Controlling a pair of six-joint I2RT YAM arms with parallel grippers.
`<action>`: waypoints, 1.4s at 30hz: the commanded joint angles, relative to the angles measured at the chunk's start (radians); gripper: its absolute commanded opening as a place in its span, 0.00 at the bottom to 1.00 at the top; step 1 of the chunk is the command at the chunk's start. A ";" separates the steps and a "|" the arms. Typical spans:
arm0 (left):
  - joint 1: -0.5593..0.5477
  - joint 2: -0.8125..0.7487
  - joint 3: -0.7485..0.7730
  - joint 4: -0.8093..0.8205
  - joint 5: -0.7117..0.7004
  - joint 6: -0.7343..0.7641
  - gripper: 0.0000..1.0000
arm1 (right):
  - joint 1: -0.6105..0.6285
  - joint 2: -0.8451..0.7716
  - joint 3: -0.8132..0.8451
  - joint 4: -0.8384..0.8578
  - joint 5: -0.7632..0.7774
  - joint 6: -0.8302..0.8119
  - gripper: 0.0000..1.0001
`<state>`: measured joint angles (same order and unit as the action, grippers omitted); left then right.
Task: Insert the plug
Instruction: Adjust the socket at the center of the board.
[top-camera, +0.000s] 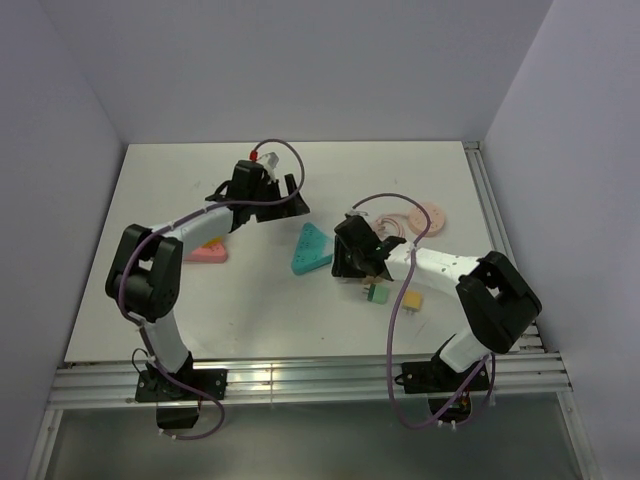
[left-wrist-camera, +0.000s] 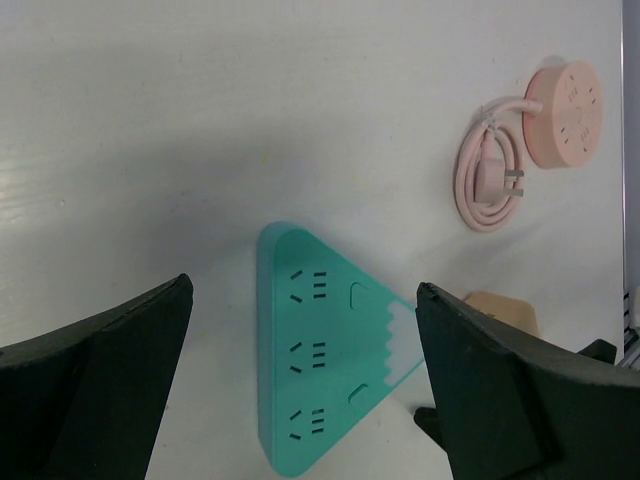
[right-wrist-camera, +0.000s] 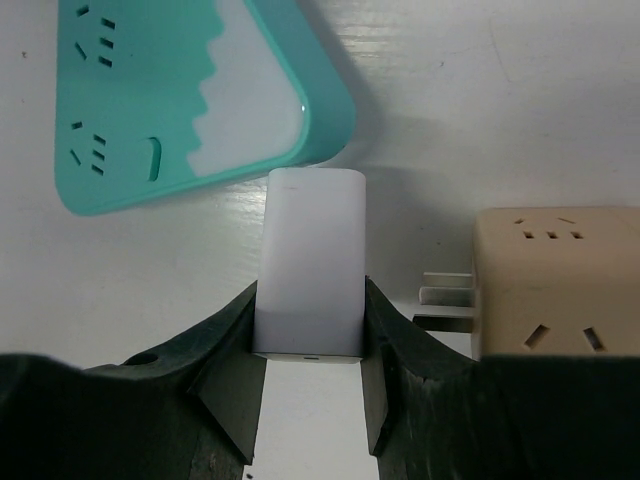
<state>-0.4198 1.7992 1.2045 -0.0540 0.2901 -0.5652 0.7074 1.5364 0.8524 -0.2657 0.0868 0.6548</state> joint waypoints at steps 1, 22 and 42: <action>-0.002 0.025 0.084 0.014 0.007 -0.001 1.00 | -0.016 -0.007 0.045 0.052 -0.005 -0.030 0.00; -0.076 0.255 0.216 -0.040 0.021 -0.036 0.96 | -0.023 -0.010 0.060 0.069 0.019 -0.044 0.00; -0.137 -0.162 -0.296 0.008 -0.049 -0.104 0.85 | -0.036 -0.007 0.043 0.080 0.011 -0.049 0.00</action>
<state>-0.5598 1.7329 0.9493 -0.0616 0.2810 -0.6479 0.6800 1.5383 0.8783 -0.2298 0.0860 0.6178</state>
